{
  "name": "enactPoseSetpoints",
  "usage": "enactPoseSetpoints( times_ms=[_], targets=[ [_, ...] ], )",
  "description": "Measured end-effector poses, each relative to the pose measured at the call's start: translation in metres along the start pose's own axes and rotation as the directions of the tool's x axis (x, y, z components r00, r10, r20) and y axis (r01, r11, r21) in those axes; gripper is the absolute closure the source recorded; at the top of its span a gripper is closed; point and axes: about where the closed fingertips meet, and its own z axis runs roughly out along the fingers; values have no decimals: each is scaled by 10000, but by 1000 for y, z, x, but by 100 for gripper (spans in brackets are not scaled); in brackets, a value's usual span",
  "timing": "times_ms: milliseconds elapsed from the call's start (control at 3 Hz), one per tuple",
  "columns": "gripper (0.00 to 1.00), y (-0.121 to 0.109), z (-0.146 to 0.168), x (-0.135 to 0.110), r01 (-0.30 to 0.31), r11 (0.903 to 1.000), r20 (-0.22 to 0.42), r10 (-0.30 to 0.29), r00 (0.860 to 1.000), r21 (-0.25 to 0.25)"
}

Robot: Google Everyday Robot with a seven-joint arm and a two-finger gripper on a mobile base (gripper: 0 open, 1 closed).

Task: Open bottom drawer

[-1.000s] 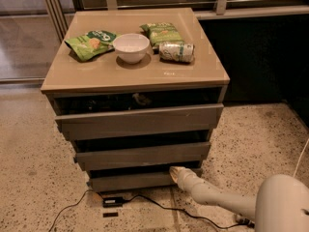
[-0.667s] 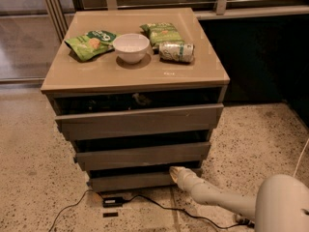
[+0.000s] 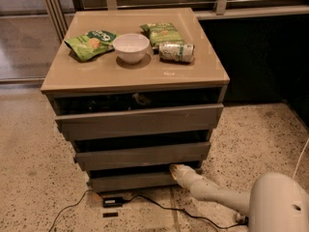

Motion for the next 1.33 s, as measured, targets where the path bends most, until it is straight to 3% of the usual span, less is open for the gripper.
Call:
enactPoseSetpoints(
  times_ms=[333,1333],
  targets=[
    [100,-1,8,6,89,10000,-77,-89,9999,-12],
    [100,1,22,27,167,9954,-451,-211,9988,-942]
  ],
)
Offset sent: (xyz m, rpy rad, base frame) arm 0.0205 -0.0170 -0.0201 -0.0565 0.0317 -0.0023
